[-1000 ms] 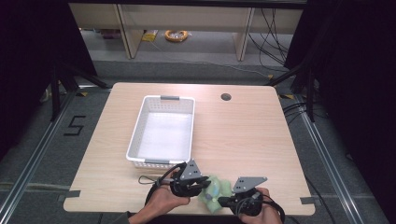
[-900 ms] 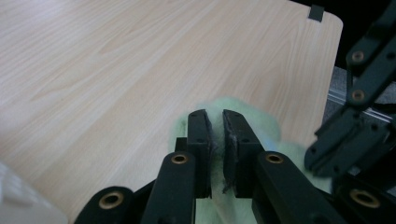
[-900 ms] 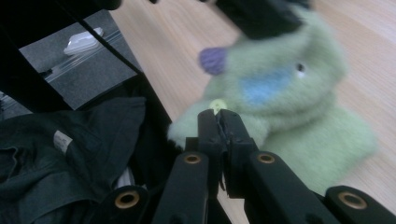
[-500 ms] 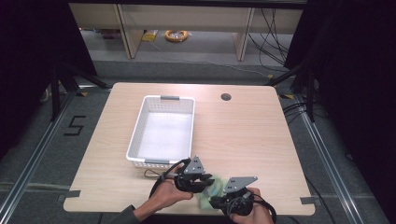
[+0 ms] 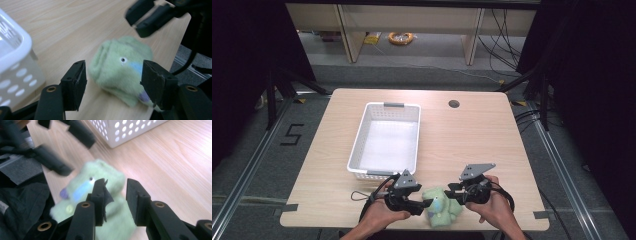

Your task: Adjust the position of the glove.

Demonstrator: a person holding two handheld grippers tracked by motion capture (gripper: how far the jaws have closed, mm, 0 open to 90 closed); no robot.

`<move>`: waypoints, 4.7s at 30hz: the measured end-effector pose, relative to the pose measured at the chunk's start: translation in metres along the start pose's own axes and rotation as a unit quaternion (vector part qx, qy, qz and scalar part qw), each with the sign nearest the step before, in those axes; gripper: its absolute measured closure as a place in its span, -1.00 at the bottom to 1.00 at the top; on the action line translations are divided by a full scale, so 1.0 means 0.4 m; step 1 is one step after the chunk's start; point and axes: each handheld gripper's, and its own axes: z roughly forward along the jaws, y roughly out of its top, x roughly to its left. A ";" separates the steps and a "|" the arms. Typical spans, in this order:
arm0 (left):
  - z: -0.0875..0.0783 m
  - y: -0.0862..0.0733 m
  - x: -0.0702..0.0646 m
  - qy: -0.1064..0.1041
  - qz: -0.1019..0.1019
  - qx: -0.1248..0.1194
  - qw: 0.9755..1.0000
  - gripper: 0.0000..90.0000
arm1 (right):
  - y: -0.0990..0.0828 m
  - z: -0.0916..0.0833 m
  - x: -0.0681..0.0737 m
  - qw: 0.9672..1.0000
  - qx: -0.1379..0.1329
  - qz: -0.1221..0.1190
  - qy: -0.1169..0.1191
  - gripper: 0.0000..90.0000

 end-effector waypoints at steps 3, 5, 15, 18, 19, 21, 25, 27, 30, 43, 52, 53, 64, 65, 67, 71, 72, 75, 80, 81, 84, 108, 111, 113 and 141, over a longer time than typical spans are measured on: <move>-0.015 -0.019 -0.026 -0.002 -0.005 0.000 1.000 -0.21 | 0.017 0.027 -0.012 1.000 0.008 -0.013 0.012 0.51; -0.018 -0.029 -0.046 -0.006 -0.006 0.000 1.000 -0.21 | 0.029 0.043 -0.011 1.000 0.014 -0.018 0.017 0.48; 0.013 -0.082 -0.105 -0.008 0.015 0.043 0.999 -0.21 | 0.066 0.104 -0.016 0.998 0.037 -0.031 0.047 0.44; 0.023 -0.085 -0.113 0.000 0.028 0.044 0.999 -0.18 | 0.066 0.114 -0.016 0.997 0.044 -0.033 0.053 0.44; 0.026 -0.085 -0.111 0.008 0.042 0.045 0.998 -0.17 | 0.064 0.115 -0.018 0.997 0.045 -0.028 0.051 0.45; 0.032 -0.089 -0.113 0.010 0.033 0.050 0.998 -0.17 | 0.059 0.117 -0.024 0.997 0.044 -0.029 0.057 0.45; 0.040 -0.092 -0.114 0.014 0.046 0.060 0.997 -0.16 | 0.049 0.120 -0.029 0.997 0.060 -0.013 0.042 0.45; 0.046 -0.096 -0.118 0.019 0.039 0.058 0.997 -0.15 | 0.044 0.127 -0.033 0.997 0.059 -0.013 0.041 0.45; 0.051 -0.095 -0.119 0.017 0.042 0.059 0.997 -0.08 | 0.043 0.130 -0.032 0.997 0.063 -0.007 0.045 0.46; 0.027 -0.088 -0.107 0.009 0.083 0.052 0.995 0.81 | 0.038 0.112 -0.036 0.997 0.048 -0.015 0.051 1.00; 0.018 -0.088 -0.100 0.008 0.085 0.054 0.995 0.85 | 0.041 0.088 -0.052 0.998 0.038 0.018 0.038 0.71; 0.023 -0.092 -0.105 0.000 0.073 0.050 0.996 0.84 | 0.041 0.093 -0.058 0.999 0.032 0.021 0.034 0.60; 0.032 -0.100 -0.105 -0.002 0.071 0.060 0.996 0.85 | 0.031 0.136 -0.063 0.996 0.070 0.037 0.051 0.31; 0.032 -0.100 -0.104 -0.002 0.074 0.062 0.995 0.85 | 0.029 0.142 -0.068 0.996 0.067 0.034 0.052 0.32; 0.032 -0.099 -0.100 0.002 0.077 0.067 0.995 0.86 | 0.026 0.146 -0.070 0.995 0.068 0.042 0.063 0.34; 0.030 -0.099 -0.102 -0.006 0.065 0.060 0.996 0.87 | 0.024 0.138 -0.067 0.994 0.067 0.050 0.071 0.84; 0.029 -0.099 -0.100 -0.003 0.069 0.061 0.996 0.88 | 0.024 0.135 -0.065 0.994 0.061 0.046 0.071 0.89; 0.022 -0.094 -0.098 -0.006 0.079 0.057 0.995 0.89 | 0.029 0.118 -0.059 0.996 0.051 0.033 0.062 0.96; 0.000 -0.079 -0.098 -0.010 0.062 0.037 0.997 0.90 | 0.036 0.052 -0.037 0.998 0.023 0.026 0.051 0.97; -0.006 -0.072 -0.092 -0.008 0.076 0.034 0.996 0.90 | 0.036 0.035 -0.030 0.998 0.020 0.030 0.049 0.97; -0.018 -0.057 -0.087 -0.007 0.072 0.029 0.997 0.90 | 0.029 -0.004 -0.021 0.999 -0.010 0.026 0.038 0.97; 0.070 0.008 -0.006 -0.010 0.118 0.044 0.992 0.89 | -0.111 -0.064 0.040 0.993 -0.061 0.098 -0.008 0.98; 0.077 0.004 -0.005 -0.005 0.120 0.048 0.992 0.88 | -0.119 -0.055 0.047 0.994 -0.053 0.099 -0.009 0.98; 0.080 0.000 0.000 -0.008 0.122 0.049 0.991 0.87 | -0.125 -0.047 0.055 0.993 -0.048 0.109 -0.008 0.98; 0.016 -0.022 0.013 -0.026 -0.027 0.037 0.999 0.03 | -0.150 -0.071 0.003 0.987 -0.033 0.157 -0.032 0.13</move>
